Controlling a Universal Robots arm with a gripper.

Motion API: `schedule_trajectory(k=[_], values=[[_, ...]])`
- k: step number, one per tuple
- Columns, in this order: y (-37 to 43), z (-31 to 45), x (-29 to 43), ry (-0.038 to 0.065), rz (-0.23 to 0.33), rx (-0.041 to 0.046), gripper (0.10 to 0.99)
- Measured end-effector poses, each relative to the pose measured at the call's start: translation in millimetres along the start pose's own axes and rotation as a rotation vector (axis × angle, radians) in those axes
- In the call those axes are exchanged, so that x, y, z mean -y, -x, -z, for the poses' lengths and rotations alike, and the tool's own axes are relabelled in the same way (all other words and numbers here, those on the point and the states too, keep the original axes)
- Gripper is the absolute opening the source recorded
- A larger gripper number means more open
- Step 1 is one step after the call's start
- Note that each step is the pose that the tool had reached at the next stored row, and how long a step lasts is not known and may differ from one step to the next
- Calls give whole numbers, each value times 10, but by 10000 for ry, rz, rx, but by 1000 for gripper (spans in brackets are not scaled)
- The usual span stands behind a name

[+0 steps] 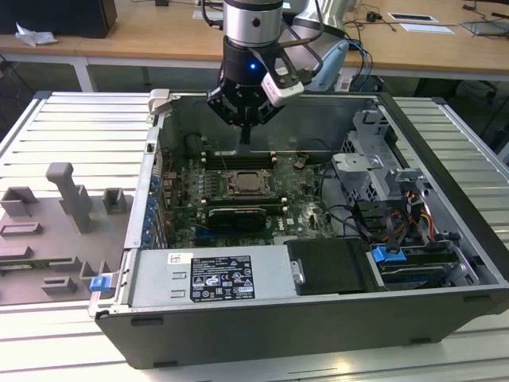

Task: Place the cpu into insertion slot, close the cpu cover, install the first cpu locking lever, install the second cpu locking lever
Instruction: 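Install the first cpu locking lever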

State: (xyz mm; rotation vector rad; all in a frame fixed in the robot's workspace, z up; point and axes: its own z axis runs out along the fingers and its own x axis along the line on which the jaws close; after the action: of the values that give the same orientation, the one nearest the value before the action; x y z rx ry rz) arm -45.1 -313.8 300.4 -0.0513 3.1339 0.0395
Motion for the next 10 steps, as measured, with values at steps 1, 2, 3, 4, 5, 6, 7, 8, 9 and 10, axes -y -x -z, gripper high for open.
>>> schedule_trajectory(k=[1, 2, 3, 4, 5, 6, 7, 8, 9, 10], values=[[0, 0, 0, 1, 68, -2, 106], [0, 0, 0, 2, 204, -5, 106], [0, 0, 0, 2, 314, -8, 106], [0, 0, 0, 3, 436, -11, 106], [0, 0, 0, 4, 568, -14, 106], [0, 0, 0, 5, 692, -17, 106], [0, 0, 0, 6, 831, -21, 106], [0, 0, 0, 7, 924, -23, 106], [0, -1, 0, 8, 1027, -25, 106], [0, -2, 0, 9, 1080, -23, 106]])
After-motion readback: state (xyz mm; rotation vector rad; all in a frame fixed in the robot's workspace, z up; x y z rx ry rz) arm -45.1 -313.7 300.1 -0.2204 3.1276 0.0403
